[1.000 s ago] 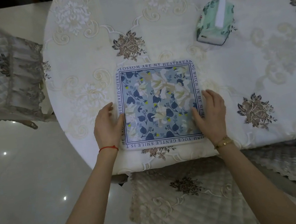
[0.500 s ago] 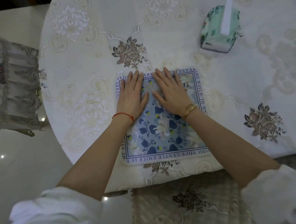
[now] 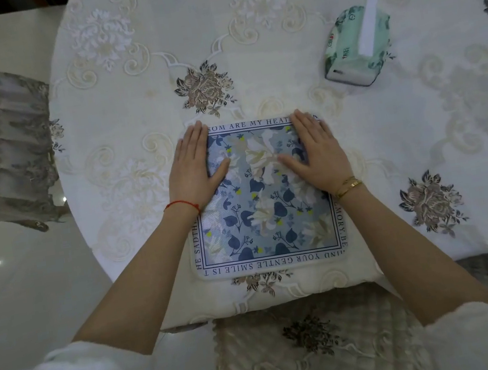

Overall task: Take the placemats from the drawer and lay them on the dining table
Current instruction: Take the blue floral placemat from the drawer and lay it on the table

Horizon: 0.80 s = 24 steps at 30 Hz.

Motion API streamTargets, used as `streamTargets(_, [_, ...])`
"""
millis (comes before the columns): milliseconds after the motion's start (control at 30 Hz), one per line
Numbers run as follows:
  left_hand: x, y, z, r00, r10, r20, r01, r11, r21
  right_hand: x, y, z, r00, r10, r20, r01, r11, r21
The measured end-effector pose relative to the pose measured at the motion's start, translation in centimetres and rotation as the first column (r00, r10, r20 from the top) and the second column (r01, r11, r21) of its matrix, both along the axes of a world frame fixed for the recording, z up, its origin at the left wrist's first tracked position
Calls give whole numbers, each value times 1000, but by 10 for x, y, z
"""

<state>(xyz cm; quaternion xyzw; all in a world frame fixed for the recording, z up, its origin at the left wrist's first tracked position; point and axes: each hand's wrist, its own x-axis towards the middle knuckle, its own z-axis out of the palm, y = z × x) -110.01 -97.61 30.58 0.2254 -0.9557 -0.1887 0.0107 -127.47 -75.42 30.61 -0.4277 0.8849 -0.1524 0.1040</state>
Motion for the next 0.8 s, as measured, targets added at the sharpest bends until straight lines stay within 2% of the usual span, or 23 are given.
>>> streamTargets(100, [6, -1, 5, 999, 53, 3, -53, 998, 45, -2, 8, 3, 996, -93, 16, 93, 996, 4])
streamTargets(167, [10, 3, 11, 1000, 27, -7, -27, 998, 63, 5, 7, 9, 994, -113, 8, 113, 993, -40])
streamTargets(300, [13, 30, 20, 994, -106, -40, 109, 991, 75, 38, -13, 17, 995, 96, -23, -97, 994, -55])
streamTargets(400, [17, 39, 15, 995, -99, -8, 99, 989, 109, 59, -17, 9, 986, 164, 33, -164, 986, -17])
streamTargets(667, [50, 22, 10, 997, -31, 64, 24, 995, 99, 45, 36, 6, 996, 45, 76, -46, 999, 13])
streamTargets(800, [68, 20, 16, 995, -9, 104, -1, 996, 94, 43, 58, 11, 990, -84, 116, 81, 996, 34])
